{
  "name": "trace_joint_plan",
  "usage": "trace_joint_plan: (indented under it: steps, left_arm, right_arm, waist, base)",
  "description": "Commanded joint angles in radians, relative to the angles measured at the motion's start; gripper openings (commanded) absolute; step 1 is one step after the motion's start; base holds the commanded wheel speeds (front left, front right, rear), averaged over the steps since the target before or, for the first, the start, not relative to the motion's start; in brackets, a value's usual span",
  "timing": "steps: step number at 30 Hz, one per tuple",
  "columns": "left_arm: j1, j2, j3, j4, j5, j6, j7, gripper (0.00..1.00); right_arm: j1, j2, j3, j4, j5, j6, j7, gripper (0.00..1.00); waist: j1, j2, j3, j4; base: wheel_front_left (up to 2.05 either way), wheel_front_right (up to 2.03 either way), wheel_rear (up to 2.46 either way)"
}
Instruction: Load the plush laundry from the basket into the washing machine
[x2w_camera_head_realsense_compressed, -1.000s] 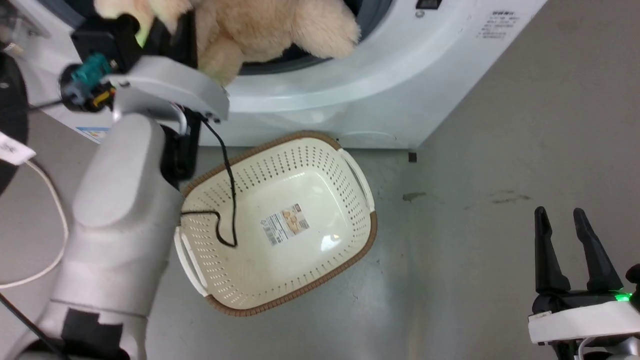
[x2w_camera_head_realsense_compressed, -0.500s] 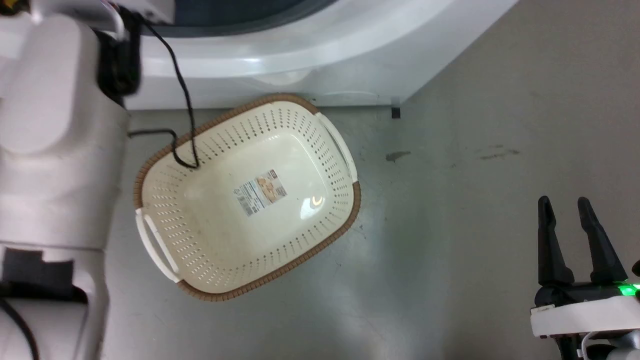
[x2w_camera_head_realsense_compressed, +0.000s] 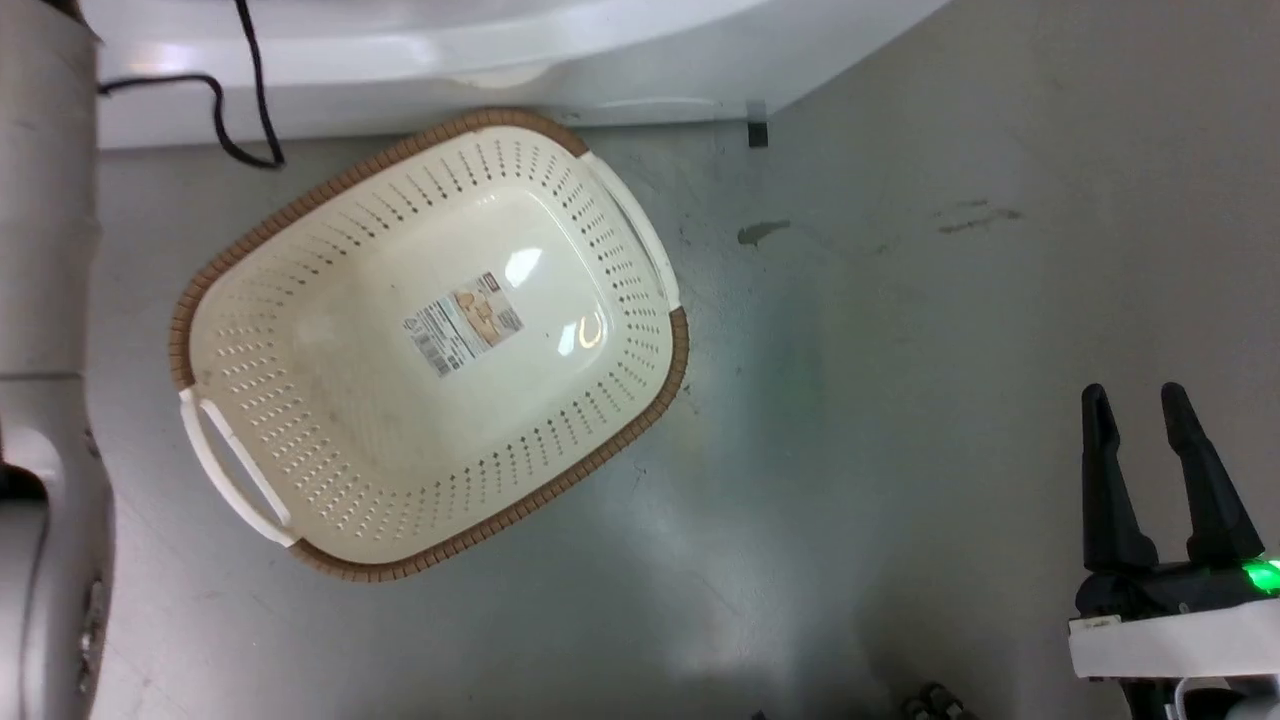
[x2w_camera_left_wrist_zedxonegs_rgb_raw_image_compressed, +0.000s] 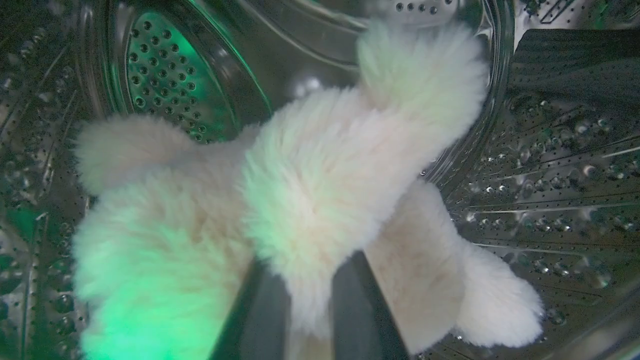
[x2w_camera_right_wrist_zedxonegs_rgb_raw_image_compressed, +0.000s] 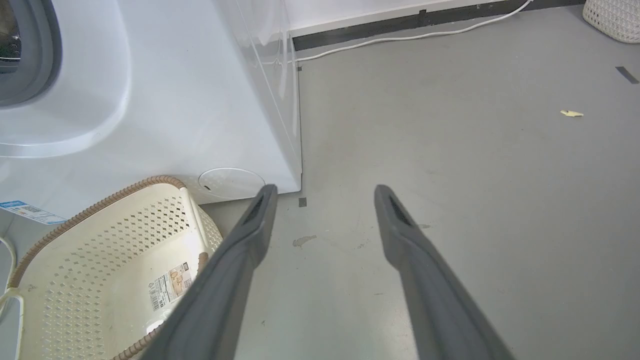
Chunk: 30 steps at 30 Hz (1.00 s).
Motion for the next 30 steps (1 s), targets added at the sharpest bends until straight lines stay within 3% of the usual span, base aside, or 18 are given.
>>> trace_joint_plan:
  steps: [1, 30]
  left_arm:
    - [-0.042, 0.005, -0.004, 0.0, 0.006, -0.004, -0.011, 0.0]
    - [-0.295, 0.021, -0.07, 0.181, 0.053, -0.049, -0.012, 0.0]
  right_arm:
    - [0.011, -0.002, -0.005, -0.012, 0.007, 0.001, -0.008, 1.0]
    - [0.06, -0.002, 0.012, -0.03, 0.024, 0.001, -0.036, 1.0]
  waist:
    - [-0.0001, 0.0, 0.029, -0.009]
    - [-0.0001, 0.0, 0.15, -0.052]
  base:
    - [0.0, 0.0, 0.0]
    - [0.0, 0.0, 0.0]
